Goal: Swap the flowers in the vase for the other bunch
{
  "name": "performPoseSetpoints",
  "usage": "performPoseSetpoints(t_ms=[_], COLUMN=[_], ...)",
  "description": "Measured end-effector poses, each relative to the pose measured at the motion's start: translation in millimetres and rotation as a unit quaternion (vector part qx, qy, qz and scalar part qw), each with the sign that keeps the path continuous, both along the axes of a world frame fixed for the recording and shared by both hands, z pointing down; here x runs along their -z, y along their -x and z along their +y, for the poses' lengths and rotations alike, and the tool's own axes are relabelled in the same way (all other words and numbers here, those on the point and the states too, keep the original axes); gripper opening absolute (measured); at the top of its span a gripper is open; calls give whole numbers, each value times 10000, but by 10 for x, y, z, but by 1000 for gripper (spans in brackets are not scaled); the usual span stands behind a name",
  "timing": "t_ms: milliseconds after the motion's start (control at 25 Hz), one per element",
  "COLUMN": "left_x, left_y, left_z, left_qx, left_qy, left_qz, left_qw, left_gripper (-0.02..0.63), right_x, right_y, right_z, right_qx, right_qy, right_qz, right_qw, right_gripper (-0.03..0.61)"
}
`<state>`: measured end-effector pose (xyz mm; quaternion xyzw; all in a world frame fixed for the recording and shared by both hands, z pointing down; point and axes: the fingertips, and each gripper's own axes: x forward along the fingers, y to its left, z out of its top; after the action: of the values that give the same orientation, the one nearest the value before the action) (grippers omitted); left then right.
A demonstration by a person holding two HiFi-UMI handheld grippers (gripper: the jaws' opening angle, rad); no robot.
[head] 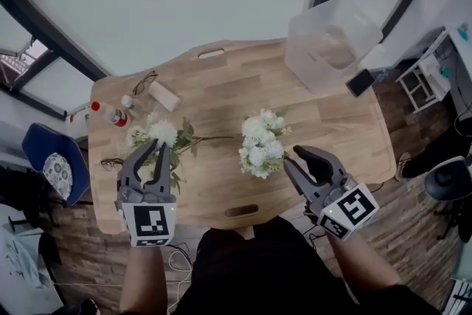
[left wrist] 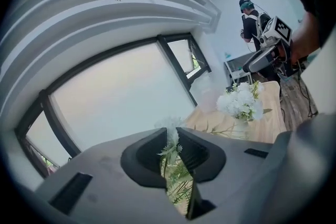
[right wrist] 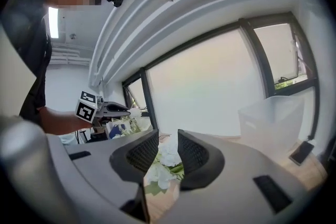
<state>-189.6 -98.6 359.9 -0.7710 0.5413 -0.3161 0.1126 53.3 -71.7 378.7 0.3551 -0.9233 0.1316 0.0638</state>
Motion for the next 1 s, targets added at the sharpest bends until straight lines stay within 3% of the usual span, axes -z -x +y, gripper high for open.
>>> performPoseSetpoints(t_ms=[160,480,1000], left_x=[-54,-158,-178], left_y=[-36,6,66], left_z=[-9,-77,-61], left_qx=[158,16,-193], left_qy=[99,121,103], left_qz=[27,3,59], left_qw=[9998,9999,9997], left_gripper=[52,52,52], right_x=[-130,-391,-316], right_y=[27,181,344], right_z=[-116,-199,-143], right_qx=[166,200,161], right_qy=[226,538,485], right_qz=[-42,6,143], right_qw=[9996,9984,9986], right_gripper=[146,173,218])
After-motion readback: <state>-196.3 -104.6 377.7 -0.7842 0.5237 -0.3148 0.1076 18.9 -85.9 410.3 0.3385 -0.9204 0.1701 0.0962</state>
